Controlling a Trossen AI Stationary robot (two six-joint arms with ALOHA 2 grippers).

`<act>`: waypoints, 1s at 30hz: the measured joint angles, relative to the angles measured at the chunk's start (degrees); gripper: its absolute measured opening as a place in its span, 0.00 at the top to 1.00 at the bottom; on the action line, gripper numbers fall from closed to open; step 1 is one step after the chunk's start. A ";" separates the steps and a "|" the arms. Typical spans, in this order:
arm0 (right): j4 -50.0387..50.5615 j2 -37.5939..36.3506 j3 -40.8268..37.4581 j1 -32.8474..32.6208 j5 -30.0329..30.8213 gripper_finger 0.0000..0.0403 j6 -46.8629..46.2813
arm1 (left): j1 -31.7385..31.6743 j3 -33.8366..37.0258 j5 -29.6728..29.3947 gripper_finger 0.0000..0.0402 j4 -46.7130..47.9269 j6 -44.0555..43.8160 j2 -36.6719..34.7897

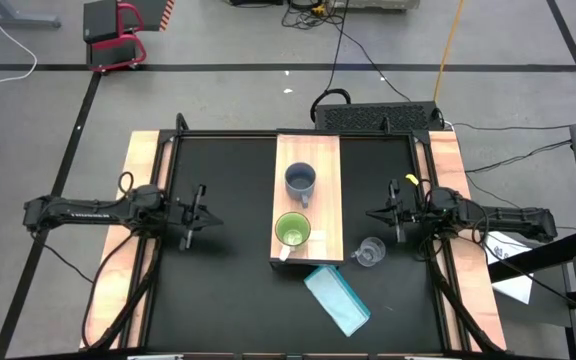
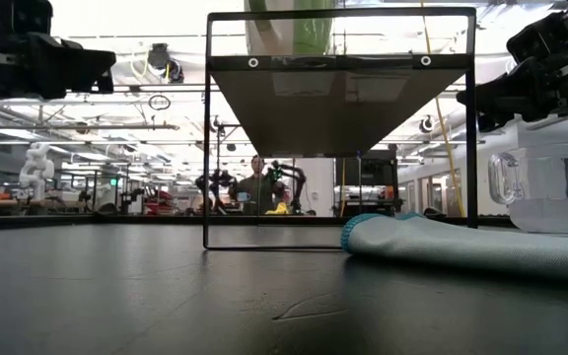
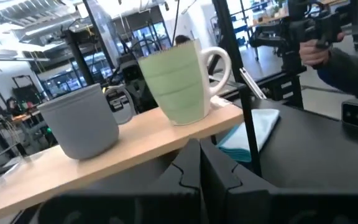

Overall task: Stack small to large cups/mugs on shelf
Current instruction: Put the transparent mug on the shelf

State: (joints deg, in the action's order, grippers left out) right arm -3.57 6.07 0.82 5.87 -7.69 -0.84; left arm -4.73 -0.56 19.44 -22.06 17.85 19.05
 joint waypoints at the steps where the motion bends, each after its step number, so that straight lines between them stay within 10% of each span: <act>1: -0.01 0.00 0.02 0.01 0.01 1.00 0.01 | 0.00 0.00 0.07 1.00 0.21 0.00 0.02; 12: -10.58 0.00 0.68 0.02 -1.20 1.00 -2.58 | 0.00 0.00 1.11 1.00 5.32 1.09 0.04; 30: 15.16 19.77 24.85 -0.06 -9.53 1.00 -5.98 | 0.02 -0.02 1.31 0.99 9.13 1.09 0.07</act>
State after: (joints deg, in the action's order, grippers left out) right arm 11.59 25.83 25.67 5.81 -17.23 -6.82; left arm -4.71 -0.58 20.75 -12.93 18.94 19.11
